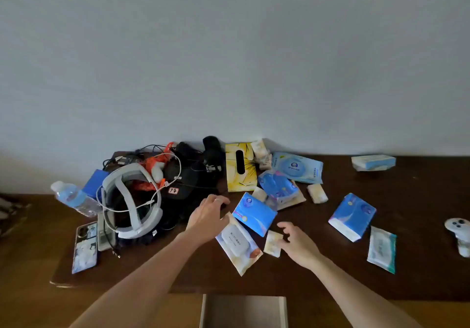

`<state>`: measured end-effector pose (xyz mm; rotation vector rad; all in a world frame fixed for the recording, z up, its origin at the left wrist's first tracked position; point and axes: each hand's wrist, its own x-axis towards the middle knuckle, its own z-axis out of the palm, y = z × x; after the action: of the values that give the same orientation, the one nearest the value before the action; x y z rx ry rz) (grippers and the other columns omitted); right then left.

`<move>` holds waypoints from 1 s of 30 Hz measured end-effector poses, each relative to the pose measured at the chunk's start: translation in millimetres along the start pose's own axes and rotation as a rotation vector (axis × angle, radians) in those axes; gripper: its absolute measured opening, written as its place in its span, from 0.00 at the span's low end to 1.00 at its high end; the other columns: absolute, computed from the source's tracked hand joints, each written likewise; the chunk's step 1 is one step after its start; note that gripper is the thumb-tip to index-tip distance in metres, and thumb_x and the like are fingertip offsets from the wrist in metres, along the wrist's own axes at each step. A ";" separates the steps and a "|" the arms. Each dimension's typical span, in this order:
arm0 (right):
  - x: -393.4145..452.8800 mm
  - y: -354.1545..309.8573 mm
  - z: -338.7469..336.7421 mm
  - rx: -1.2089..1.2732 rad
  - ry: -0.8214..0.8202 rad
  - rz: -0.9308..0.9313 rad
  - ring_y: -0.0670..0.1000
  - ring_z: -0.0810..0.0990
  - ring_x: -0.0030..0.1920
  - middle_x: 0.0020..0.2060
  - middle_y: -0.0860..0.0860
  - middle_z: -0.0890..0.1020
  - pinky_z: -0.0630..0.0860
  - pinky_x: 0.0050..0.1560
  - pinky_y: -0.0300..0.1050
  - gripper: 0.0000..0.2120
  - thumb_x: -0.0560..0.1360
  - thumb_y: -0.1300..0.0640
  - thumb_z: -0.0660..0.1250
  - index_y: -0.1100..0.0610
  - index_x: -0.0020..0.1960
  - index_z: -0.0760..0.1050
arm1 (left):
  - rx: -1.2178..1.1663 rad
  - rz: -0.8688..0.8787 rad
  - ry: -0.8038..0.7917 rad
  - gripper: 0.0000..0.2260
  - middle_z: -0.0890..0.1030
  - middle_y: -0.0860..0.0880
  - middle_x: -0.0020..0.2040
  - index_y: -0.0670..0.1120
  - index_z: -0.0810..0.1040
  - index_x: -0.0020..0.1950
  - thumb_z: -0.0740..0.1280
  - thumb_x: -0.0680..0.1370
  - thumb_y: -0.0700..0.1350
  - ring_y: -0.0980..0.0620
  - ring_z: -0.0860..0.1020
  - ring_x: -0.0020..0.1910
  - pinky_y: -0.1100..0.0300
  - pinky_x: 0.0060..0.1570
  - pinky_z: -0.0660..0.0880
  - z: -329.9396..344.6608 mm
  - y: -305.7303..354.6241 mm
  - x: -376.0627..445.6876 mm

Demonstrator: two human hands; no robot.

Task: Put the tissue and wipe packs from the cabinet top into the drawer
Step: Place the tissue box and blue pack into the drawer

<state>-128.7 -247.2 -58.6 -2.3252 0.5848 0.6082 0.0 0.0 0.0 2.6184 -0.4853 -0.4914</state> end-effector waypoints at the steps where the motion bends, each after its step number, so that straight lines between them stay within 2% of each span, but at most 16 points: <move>1: 16.0 -6.8 5.5 -0.053 0.023 -0.077 0.50 0.73 0.68 0.72 0.49 0.72 0.74 0.59 0.46 0.27 0.80 0.48 0.66 0.45 0.77 0.64 | 0.035 0.053 0.016 0.21 0.71 0.54 0.69 0.54 0.72 0.71 0.65 0.77 0.48 0.52 0.71 0.66 0.55 0.58 0.74 7.6 7.3 25.8; 3: 49.8 -21.5 19.2 -0.190 0.052 -0.153 0.54 0.66 0.73 0.77 0.49 0.64 0.73 0.62 0.49 0.34 0.77 0.43 0.68 0.44 0.79 0.58 | 0.117 0.101 0.007 0.24 0.68 0.52 0.74 0.52 0.69 0.75 0.64 0.78 0.46 0.49 0.67 0.71 0.51 0.64 0.72 21.1 19.3 74.2; 6: 90.8 -39.5 41.6 -0.391 0.101 -0.163 0.61 0.57 0.77 0.81 0.52 0.54 0.70 0.69 0.58 0.43 0.75 0.36 0.68 0.44 0.81 0.50 | 0.245 0.072 -0.102 0.30 0.57 0.50 0.81 0.49 0.60 0.80 0.65 0.78 0.45 0.45 0.56 0.78 0.41 0.71 0.64 42.9 24.1 140.3; 8: 109.6 -36.3 50.7 -0.483 0.149 -0.138 0.62 0.56 0.78 0.81 0.53 0.53 0.68 0.70 0.60 0.41 0.76 0.38 0.67 0.43 0.81 0.49 | 0.290 0.016 -0.178 0.32 0.51 0.50 0.82 0.47 0.55 0.81 0.64 0.80 0.45 0.45 0.50 0.79 0.33 0.70 0.62 63.5 16.6 172.9; 10: 124.0 -29.6 57.8 -0.509 0.214 -0.157 0.61 0.56 0.78 0.80 0.53 0.56 0.68 0.70 0.60 0.38 0.76 0.39 0.68 0.43 0.79 0.51 | 0.307 -0.001 -0.227 0.31 0.51 0.51 0.81 0.46 0.53 0.81 0.63 0.81 0.45 0.45 0.46 0.80 0.31 0.68 0.63 83.4 9.5 196.7; 13: 140.9 -21.2 65.0 -0.556 0.258 -0.187 0.63 0.56 0.78 0.79 0.56 0.58 0.65 0.72 0.61 0.39 0.75 0.36 0.70 0.44 0.78 0.54 | 0.439 0.044 -0.176 0.29 0.60 0.46 0.77 0.44 0.58 0.78 0.67 0.81 0.45 0.38 0.44 0.79 0.40 0.68 0.70 108.9 -3.8 217.3; 15: 150.3 -18.9 67.6 -0.594 0.274 -0.191 0.63 0.58 0.78 0.79 0.58 0.59 0.64 0.73 0.61 0.40 0.74 0.34 0.70 0.45 0.78 0.54 | 0.557 0.068 -0.097 0.30 0.65 0.45 0.73 0.43 0.61 0.76 0.71 0.78 0.45 0.36 0.48 0.78 0.47 0.62 0.75 116.5 -7.8 224.7; 17: 158.9 -17.0 66.9 -0.612 0.280 -0.183 0.63 0.59 0.77 0.79 0.58 0.60 0.64 0.73 0.60 0.41 0.73 0.33 0.70 0.44 0.78 0.54 | 0.559 0.050 -0.046 0.29 0.69 0.46 0.71 0.43 0.64 0.74 0.72 0.77 0.46 0.37 0.54 0.76 0.51 0.55 0.76 114.3 -6.6 228.0; 21: 164.6 -18.6 61.9 -0.666 0.286 -0.147 0.64 0.59 0.76 0.78 0.59 0.61 0.65 0.71 0.60 0.44 0.71 0.37 0.75 0.46 0.77 0.54 | 0.436 0.069 0.089 0.26 0.75 0.47 0.64 0.45 0.72 0.69 0.75 0.75 0.52 0.41 0.62 0.70 0.50 0.54 0.75 81.8 -1.8 198.3; 24: 152.7 -20.8 58.5 -0.722 0.292 -0.149 0.63 0.61 0.75 0.75 0.59 0.65 0.66 0.70 0.60 0.46 0.70 0.41 0.77 0.48 0.78 0.54 | 0.390 0.143 0.220 0.25 0.77 0.48 0.63 0.47 0.75 0.66 0.76 0.73 0.53 0.43 0.65 0.69 0.48 0.60 0.71 43.8 3.7 140.7; 28: 133.5 -47.4 26.7 -0.660 0.316 -0.229 0.60 0.72 0.64 0.65 0.57 0.76 0.72 0.63 0.55 0.42 0.69 0.40 0.77 0.52 0.74 0.61 | 0.423 0.202 0.276 0.25 0.79 0.48 0.64 0.46 0.79 0.64 0.77 0.71 0.54 0.43 0.67 0.71 0.45 0.70 0.63 -10.3 1.7 46.9; 30: 112.3 -56.7 16.7 -0.503 0.336 -0.250 0.60 0.74 0.60 0.61 0.57 0.78 0.72 0.59 0.53 0.39 0.67 0.41 0.76 0.57 0.70 0.66 | 0.432 0.216 0.264 0.25 0.80 0.49 0.62 0.45 0.81 0.63 0.76 0.71 0.57 0.44 0.67 0.71 0.45 0.74 0.60 -20.3 -5.0 -6.7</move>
<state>-13.0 -224.3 -105.6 -2.9491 0.2966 0.2643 3.8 14.0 16.6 2.9252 -0.8502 0.0393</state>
